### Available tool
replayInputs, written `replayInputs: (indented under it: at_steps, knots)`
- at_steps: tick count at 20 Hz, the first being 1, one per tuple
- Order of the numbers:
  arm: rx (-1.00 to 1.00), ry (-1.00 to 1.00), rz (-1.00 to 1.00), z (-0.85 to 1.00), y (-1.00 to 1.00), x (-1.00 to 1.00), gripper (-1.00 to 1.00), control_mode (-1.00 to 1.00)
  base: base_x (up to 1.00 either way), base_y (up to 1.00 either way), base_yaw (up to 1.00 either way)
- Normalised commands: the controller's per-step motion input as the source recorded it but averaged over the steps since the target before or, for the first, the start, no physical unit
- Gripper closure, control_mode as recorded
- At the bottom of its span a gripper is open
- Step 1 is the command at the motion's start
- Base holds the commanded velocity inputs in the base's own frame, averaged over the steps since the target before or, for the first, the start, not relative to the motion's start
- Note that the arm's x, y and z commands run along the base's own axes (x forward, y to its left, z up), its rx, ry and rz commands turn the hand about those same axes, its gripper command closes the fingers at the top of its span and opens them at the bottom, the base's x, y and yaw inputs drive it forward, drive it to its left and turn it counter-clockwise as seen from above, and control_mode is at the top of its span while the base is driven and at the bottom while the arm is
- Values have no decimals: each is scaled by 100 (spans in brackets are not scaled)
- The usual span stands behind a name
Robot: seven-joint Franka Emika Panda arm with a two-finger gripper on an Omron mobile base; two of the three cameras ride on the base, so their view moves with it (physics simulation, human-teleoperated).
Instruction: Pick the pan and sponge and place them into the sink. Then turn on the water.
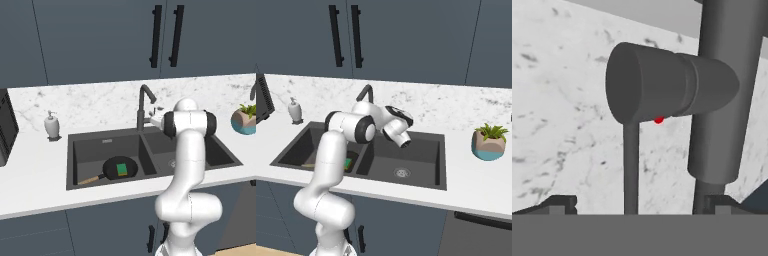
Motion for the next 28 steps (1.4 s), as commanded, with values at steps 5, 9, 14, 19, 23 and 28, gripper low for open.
replayInputs:
  at_steps: [5, 9, 14, 19, 23, 28]
  knots:
    - [1, 0, -2, -6, 0, 39, -100, -100, 0, 0, 0]
    - [1, 0, -2, -20, -5, 30, -100, -100, 0, 0, 0]
    - [1, 0, -2, -25, -5, 28, -100, -100, 0, 0, 0]
    - [0, 0, -2, -24, 0, 26, 100, -100, 0, 0, 0]
    - [1, 0, -4, -28, -7, 30, 100, -100, 0, 0, 0]
    - [11, -3, -5, -18, -56, 6, 100, -100, 0, 0, 0]
